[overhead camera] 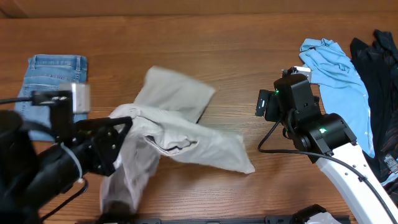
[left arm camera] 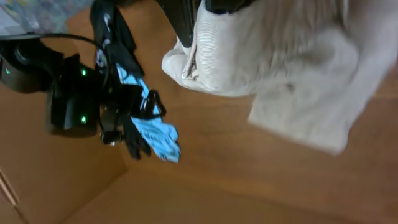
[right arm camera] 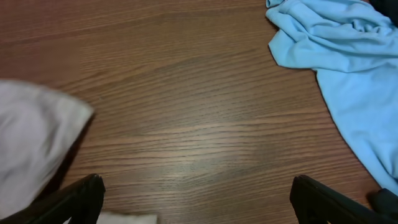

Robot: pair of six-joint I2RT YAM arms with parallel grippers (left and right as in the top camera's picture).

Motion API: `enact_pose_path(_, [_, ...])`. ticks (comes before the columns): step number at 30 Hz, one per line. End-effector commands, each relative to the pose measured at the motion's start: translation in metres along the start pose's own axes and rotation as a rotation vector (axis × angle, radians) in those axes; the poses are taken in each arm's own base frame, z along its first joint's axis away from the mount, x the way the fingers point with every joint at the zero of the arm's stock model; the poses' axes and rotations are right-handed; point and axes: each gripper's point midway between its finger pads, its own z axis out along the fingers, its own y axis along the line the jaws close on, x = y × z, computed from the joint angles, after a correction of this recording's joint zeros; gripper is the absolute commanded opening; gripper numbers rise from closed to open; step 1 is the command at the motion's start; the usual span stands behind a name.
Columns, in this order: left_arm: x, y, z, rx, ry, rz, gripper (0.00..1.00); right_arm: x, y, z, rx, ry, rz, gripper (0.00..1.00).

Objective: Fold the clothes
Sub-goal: 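Lift the shorts with the left gripper and pull them leftward, then grasp the right end of the shorts with the right gripper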

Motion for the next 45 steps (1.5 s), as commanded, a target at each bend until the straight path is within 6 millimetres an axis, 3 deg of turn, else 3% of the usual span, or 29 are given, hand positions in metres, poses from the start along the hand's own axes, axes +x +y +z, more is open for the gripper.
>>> enact_pose_path(1, [-0.02, 0.018, -0.015, -0.154, -0.116, 0.06, 0.04, -0.009, 0.0, -0.008, -0.014, -0.034, 0.023, 1.0])
enact_pose_path(4, [-0.032, 0.049, -0.009, -0.31, -0.13, 0.041, 0.04, -0.011, 0.001, -0.008, -0.014, -0.043, 0.026, 1.0])
enact_pose_path(7, [-0.044, 0.07, 0.015, -0.37, -0.092, 0.032, 0.04, -0.013, 0.0, -0.008, -0.01, -0.052, 0.028, 1.0])
enact_pose_path(11, [-0.071, 0.098, 0.066, -0.403, -0.034, 0.091, 0.04, -0.016, 0.001, -0.008, -0.015, -0.061, 0.031, 1.0])
enact_pose_path(15, [-0.111, 0.159, 0.122, -0.573, -0.039, 0.097, 0.04, -0.016, 0.004, -0.008, -0.029, -0.061, 0.031, 1.0])
enact_pose_path(18, [-0.121, 0.173, 0.141, -0.579, -0.043, 0.089, 0.04, -0.007, 0.026, -0.007, -0.15, -0.007, -0.064, 1.0])
enact_pose_path(25, [-0.153, 0.185, 0.128, -0.648, -0.174, 0.1, 0.04, 0.055, 0.103, 0.011, -0.614, 0.224, -0.517, 1.0])
enact_pose_path(29, [-0.151, 0.188, 0.126, -0.661, -0.167, 0.096, 0.04, 0.082, 0.11, 0.038, -0.65, 0.338, -0.574, 1.0])
enact_pose_path(32, [-0.151, 0.188, 0.126, -0.662, -0.165, 0.098, 0.04, 0.101, 0.122, 0.044, -0.751, 0.409, -0.596, 1.0])
enact_pose_path(39, [-0.146, 0.189, 0.127, -0.661, -0.147, 0.09, 0.04, 0.1, 0.127, 0.045, -0.785, 0.4, -0.606, 1.0])
enact_pose_path(45, [-0.143, 0.19, 0.127, -0.664, -0.136, 0.087, 0.04, 0.083, 0.145, 0.068, -0.797, 0.299, -0.601, 1.0])
